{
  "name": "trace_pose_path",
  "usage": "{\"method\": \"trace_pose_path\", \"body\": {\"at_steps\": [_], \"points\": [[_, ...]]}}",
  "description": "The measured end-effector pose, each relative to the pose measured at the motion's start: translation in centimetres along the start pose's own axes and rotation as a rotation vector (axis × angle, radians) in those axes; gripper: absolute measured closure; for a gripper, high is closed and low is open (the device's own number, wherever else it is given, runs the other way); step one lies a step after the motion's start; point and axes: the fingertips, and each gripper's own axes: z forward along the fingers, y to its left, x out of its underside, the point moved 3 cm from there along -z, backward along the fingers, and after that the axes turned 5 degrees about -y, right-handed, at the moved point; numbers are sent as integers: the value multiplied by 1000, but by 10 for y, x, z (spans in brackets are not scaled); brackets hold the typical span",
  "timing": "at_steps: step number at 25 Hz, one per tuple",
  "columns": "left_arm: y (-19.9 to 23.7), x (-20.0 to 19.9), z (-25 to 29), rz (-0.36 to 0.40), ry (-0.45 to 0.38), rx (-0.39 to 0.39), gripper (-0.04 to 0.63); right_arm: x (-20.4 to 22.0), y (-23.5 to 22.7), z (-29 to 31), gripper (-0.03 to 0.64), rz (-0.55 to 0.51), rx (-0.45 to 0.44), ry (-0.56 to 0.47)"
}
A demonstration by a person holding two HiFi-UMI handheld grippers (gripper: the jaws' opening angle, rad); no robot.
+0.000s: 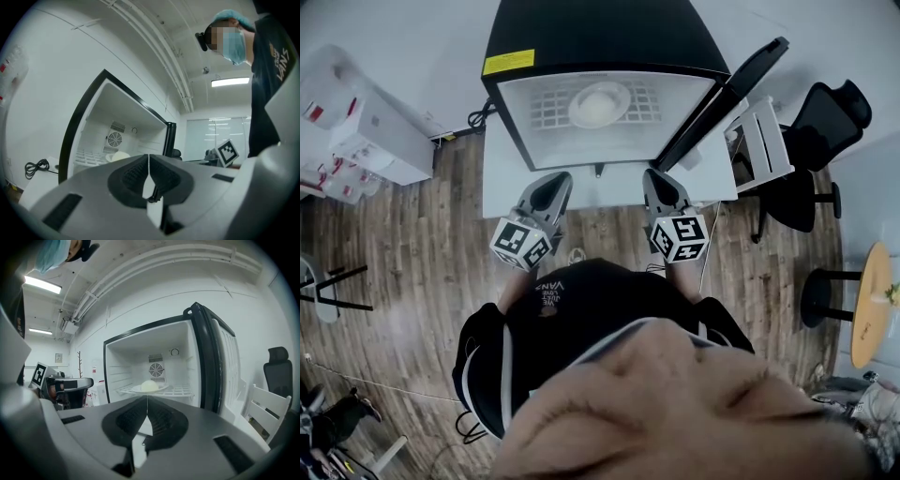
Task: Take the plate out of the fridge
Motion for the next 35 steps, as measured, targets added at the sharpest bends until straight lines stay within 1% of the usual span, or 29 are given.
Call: {"method": "trace_pose_path", "body": {"at_steps": [18, 27, 35], "points": [[47, 2, 23, -23, 16, 83, 577, 5, 1, 40, 604, 16, 75, -13], [54, 5, 33, -45, 15, 75, 577, -1, -5, 53, 604, 3, 69, -9], [61, 3, 47, -36, 8, 13, 577, -9, -19, 75, 604, -18, 12, -5]]}}
